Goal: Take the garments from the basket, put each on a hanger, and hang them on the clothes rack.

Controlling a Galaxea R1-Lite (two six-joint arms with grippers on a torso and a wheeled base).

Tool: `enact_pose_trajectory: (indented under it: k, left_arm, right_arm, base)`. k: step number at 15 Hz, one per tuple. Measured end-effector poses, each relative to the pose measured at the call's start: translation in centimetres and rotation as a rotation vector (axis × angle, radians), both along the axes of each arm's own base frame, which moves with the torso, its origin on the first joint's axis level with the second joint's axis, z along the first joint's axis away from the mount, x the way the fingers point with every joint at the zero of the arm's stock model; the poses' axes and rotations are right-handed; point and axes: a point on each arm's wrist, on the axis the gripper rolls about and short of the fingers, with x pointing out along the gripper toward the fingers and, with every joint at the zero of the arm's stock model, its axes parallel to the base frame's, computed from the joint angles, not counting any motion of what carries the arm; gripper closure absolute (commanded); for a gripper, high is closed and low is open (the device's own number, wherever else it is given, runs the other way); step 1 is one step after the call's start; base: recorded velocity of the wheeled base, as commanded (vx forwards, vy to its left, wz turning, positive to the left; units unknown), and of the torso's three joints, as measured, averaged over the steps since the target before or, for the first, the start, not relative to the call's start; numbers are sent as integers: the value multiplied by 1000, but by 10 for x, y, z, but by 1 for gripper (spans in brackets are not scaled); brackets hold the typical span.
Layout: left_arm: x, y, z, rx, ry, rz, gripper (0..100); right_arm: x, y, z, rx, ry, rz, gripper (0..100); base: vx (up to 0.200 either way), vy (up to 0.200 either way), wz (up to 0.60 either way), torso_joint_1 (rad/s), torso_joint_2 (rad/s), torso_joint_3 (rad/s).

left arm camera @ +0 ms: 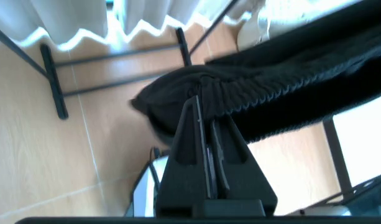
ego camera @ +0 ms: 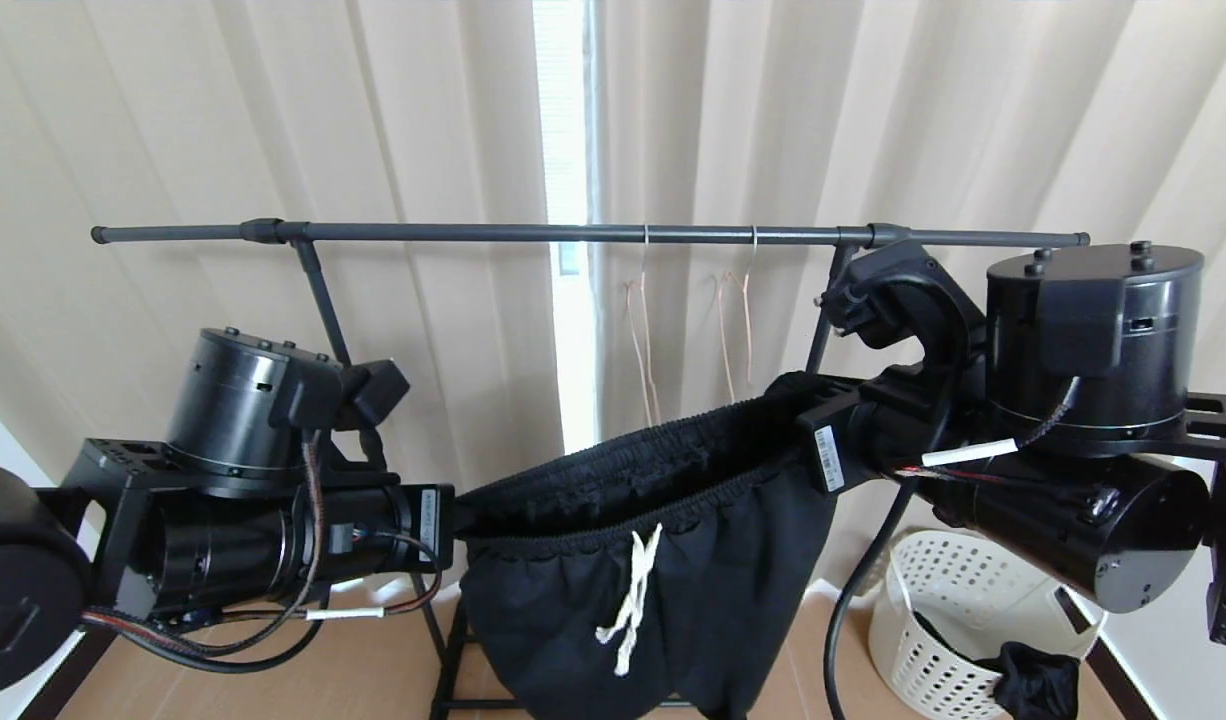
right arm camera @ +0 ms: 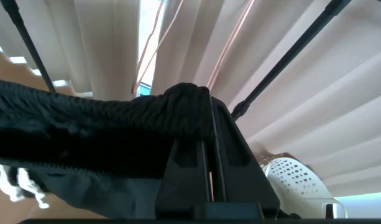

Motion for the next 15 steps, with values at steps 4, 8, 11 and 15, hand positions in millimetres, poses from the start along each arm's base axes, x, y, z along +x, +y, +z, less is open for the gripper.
enact_pose_trajectory:
  k: [4, 8, 11, 15]
  left_arm:
    - [-3, 5, 12, -20, -37, 10, 100]
    - [-5, 5, 13, -22, -42, 8, 100]
    - [-7, 6, 11, -20, -40, 4, 100]
    - [-9, -7, 23, -2, -102, -80, 100]
  right_arm:
    - [4, 3, -18, -79, 81, -3, 100]
    - [7, 4, -27, -111, 107, -7, 100]
    - [2, -2, -30, -175, 110, 14, 100]
    - [-15, -19, -33, -336, 93, 79, 100]
  base:
    - [0, 0, 0, 0, 0, 0]
    - [0, 0, 0, 0, 0, 0]
    - [0, 0, 0, 0, 0, 0]
    - [0, 0, 0, 0, 0, 0]
